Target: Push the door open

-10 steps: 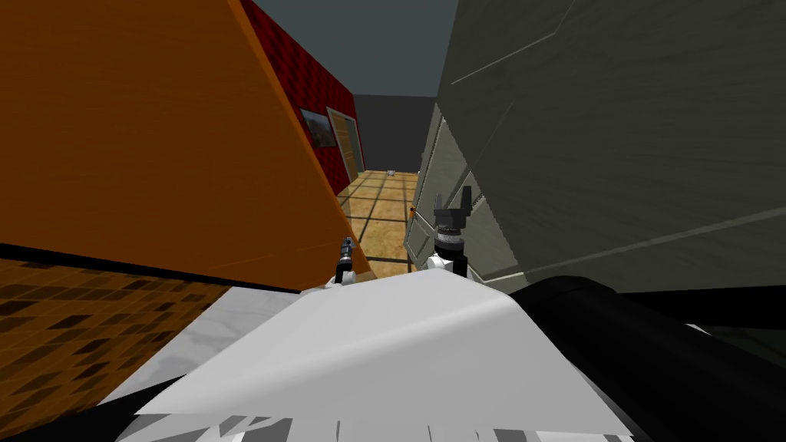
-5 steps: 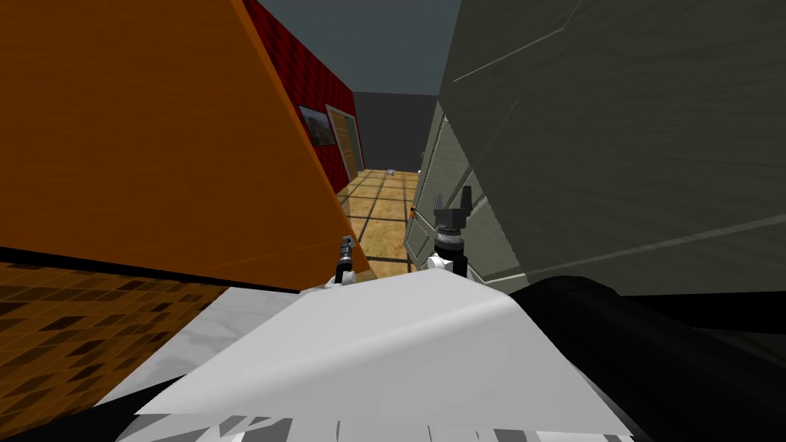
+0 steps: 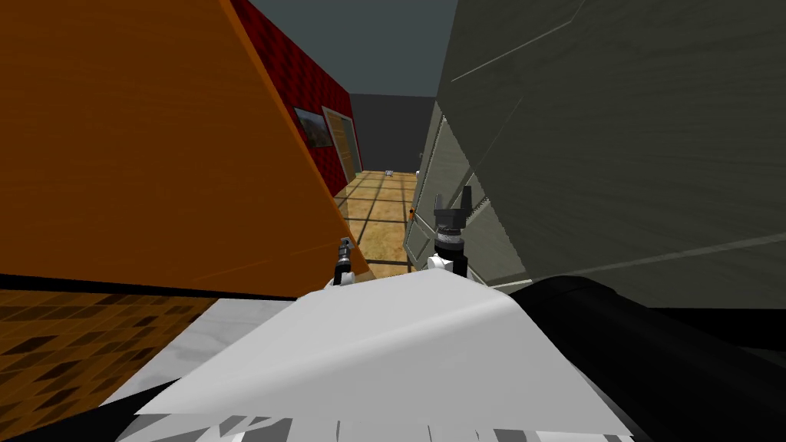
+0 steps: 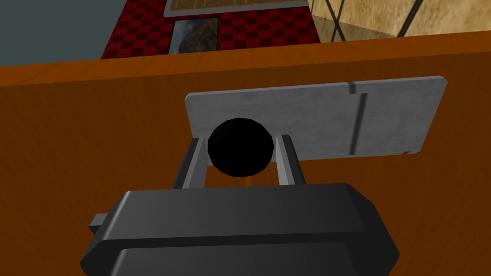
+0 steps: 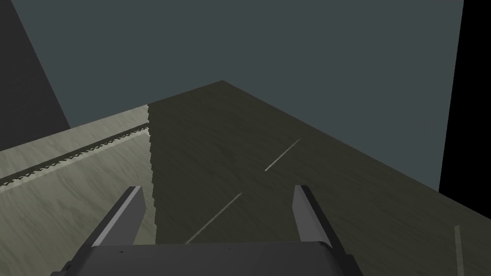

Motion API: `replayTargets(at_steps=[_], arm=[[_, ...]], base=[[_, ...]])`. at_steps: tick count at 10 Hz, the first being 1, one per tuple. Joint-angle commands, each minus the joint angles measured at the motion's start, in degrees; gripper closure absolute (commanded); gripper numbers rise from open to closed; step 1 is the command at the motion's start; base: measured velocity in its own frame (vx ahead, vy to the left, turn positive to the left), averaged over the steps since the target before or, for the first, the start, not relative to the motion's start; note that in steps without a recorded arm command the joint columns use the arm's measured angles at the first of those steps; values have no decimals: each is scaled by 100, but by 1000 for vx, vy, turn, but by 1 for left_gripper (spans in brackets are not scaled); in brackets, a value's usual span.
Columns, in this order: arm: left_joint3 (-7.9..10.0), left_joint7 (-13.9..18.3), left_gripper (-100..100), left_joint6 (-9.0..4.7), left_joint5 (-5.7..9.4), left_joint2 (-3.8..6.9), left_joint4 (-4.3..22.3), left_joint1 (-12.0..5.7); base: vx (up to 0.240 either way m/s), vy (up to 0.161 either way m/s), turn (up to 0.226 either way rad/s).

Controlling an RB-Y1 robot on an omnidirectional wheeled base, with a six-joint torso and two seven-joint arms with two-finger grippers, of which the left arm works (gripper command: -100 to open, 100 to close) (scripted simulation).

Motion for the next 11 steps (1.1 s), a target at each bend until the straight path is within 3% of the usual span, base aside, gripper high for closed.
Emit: replayTargets(at_steps=[1, 3, 4, 6, 7, 8, 9, 11], arm=[[130, -100, 100, -161, 129, 104, 113, -134], [257, -276, 100, -194, 310, 130, 72, -122], [257, -276, 100, -194, 310, 130, 72, -122], [441, -530, 100, -243, 570, 144, 14, -104], [393, -577, -100, -267, 511, 61, 244, -240], [393, -577, -100, -267, 511, 61, 244, -240], [404, -650, -100, -248, 521, -17, 245, -264], [424, -795, -100, -211, 540, -261, 247, -312]], base=[[163, 28, -42], [162, 39, -36], [138, 28, 3], [179, 44, 1], [-58, -16, 162], [-196, -91, 108], [-222, -84, 76], [-193, -125, 105]])
